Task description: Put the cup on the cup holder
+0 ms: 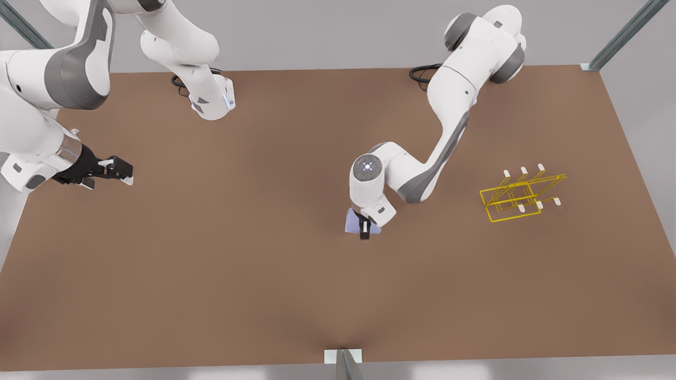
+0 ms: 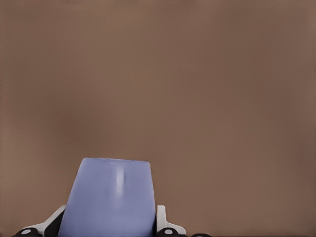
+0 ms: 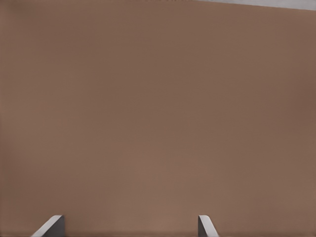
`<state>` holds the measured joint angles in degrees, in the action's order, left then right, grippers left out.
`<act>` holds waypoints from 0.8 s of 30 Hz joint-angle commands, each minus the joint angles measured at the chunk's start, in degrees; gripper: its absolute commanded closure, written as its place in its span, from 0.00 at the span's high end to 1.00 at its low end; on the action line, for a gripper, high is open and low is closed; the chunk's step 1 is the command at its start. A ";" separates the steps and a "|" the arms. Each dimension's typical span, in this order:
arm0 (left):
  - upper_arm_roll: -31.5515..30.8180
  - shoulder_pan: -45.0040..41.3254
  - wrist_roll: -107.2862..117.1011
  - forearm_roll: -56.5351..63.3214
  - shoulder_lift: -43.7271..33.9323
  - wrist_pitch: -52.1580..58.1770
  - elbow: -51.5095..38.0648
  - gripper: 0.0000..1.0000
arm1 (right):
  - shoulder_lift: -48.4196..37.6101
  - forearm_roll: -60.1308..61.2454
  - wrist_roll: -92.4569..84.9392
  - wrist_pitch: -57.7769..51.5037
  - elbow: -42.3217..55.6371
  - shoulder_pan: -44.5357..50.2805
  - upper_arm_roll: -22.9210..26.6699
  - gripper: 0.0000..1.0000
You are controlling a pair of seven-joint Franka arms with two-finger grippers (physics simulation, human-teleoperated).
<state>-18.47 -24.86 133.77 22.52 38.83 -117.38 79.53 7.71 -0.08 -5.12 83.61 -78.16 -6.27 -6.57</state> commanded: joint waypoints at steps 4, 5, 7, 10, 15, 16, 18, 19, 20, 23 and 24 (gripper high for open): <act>0.10 -2.12 -0.79 14.47 -0.78 25.71 -0.17 0.83 | 0.02 0.08 0.11 0.15 0.02 0.38 -0.03 1.00; 0.19 -2.56 -0.17 17.02 -0.78 29.84 -0.17 0.83 | 0.02 0.08 0.11 0.24 0.02 0.38 -0.03 1.00; 0.28 -3.09 2.29 20.89 -0.34 36.52 -0.34 0.83 | 0.02 -0.01 0.11 0.33 0.02 0.47 -0.03 1.00; 0.81 -3.96 5.09 21.68 0.01 44.17 -0.34 0.83 | 0.02 -0.01 0.19 0.33 0.02 0.47 -0.11 1.00; 0.89 -4.93 11.43 21.51 0.28 52.87 -0.34 0.83 | 0.46 -0.01 0.19 0.77 0.02 0.29 -0.11 1.00; 0.90 -5.02 12.22 21.68 0.45 54.45 -0.34 0.83 | 0.46 -0.10 0.19 0.77 0.02 0.38 -0.11 1.00; 1.16 -4.84 14.59 22.56 1.51 58.76 -0.25 0.83 | 0.55 -0.89 0.19 0.86 -0.06 0.03 -0.03 1.00; 2.30 -4.93 15.65 22.91 2.12 59.64 -0.25 0.83 | 0.46 -1.41 0.28 0.77 -0.06 0.38 -0.03 1.00; 2.92 -4.76 16.79 22.83 2.47 59.90 -0.08 0.83 | 0.38 -1.41 0.28 0.77 -0.06 0.20 -0.03 1.00; 3.09 -2.74 19.86 22.12 3.17 61.31 0.71 0.83 | 0.37 -1.41 0.28 0.77 0.02 -0.41 0.24 1.00; 3.09 -1.86 20.92 22.04 3.53 63.42 1.41 0.83 | 0.37 -1.59 0.28 0.86 -0.06 -0.24 0.50 1.00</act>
<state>-15.41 -27.13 142.51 44.71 42.10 -60.91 80.96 8.15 -1.40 -4.95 84.38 -78.18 -6.44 -6.26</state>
